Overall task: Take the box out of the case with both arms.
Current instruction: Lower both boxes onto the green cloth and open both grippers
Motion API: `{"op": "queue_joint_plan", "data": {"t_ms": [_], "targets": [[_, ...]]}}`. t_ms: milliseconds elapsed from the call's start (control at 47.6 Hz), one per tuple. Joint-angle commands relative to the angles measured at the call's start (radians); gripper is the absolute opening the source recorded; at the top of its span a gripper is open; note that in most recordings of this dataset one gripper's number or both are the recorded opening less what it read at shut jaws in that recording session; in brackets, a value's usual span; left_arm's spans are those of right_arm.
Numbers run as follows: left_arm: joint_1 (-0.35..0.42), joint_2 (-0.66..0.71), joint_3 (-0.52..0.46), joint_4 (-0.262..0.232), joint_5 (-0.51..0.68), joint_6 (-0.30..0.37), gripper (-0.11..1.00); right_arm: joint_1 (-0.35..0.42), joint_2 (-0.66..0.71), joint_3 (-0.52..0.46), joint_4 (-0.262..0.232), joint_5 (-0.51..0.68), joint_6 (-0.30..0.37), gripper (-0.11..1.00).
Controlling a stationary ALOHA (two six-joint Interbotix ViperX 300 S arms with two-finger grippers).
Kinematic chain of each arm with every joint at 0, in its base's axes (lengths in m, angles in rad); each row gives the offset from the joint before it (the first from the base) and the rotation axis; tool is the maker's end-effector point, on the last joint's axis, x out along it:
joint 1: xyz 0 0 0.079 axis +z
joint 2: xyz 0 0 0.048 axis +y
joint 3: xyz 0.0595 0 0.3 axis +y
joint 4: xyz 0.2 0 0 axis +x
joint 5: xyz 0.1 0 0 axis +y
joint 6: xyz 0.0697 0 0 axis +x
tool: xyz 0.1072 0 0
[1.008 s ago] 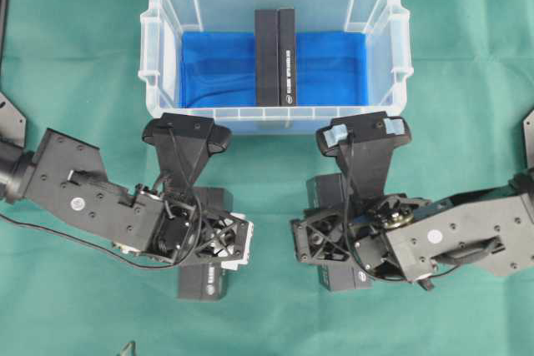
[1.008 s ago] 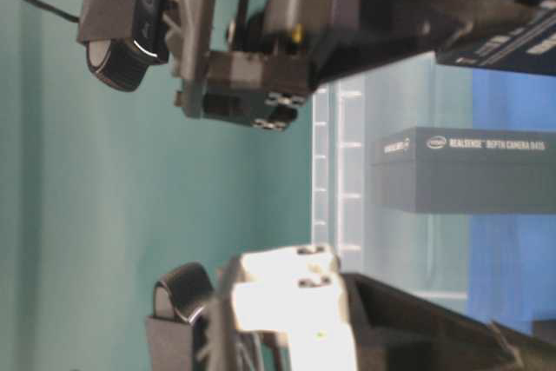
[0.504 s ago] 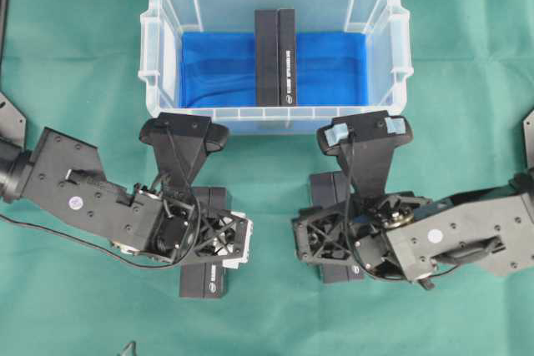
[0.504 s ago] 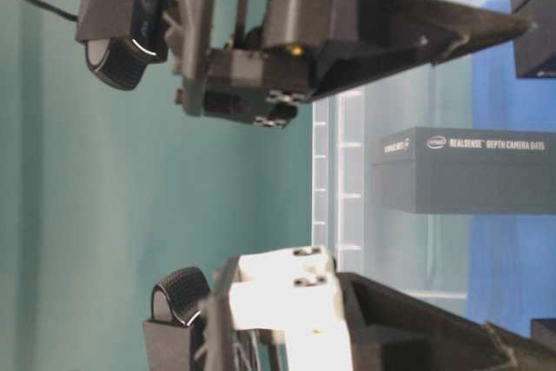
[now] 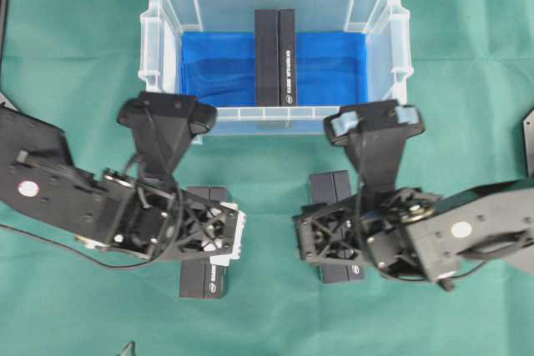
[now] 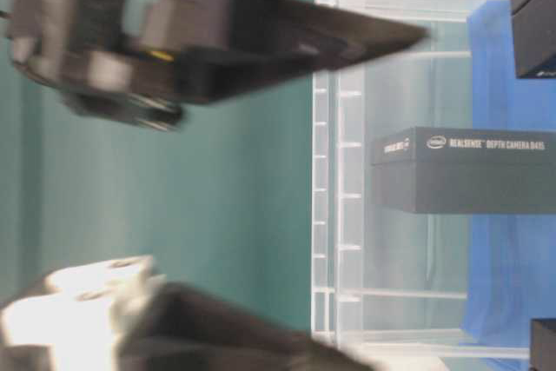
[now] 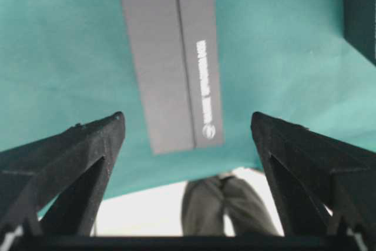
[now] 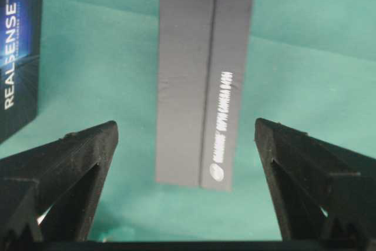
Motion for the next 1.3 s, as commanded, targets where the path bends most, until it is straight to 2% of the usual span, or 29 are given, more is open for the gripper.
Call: {"op": "queue_joint_plan", "data": {"t_ms": [0,336,588,735,1281], "targets": [[0.017,-0.046,-0.055,0.008,0.049,0.014,0.9,-0.011,-0.063,-0.031,-0.005,0.041,-0.011,0.93],[0.091,-0.041,-0.258,0.017,0.224,0.137,0.9,-0.044,-0.137,-0.137,-0.014,0.232,-0.098,0.93],[0.121,0.0,-0.391,0.018,0.328,0.21,0.9,-0.057,-0.138,-0.244,-0.054,0.356,-0.163,0.93],[0.132,0.009,-0.405,0.025,0.354,0.227,0.9,-0.066,-0.138,-0.245,-0.054,0.374,-0.176,0.93],[0.14,0.0,-0.39,0.026,0.36,0.225,0.9,-0.078,-0.138,-0.247,-0.054,0.377,-0.195,0.93]]}}
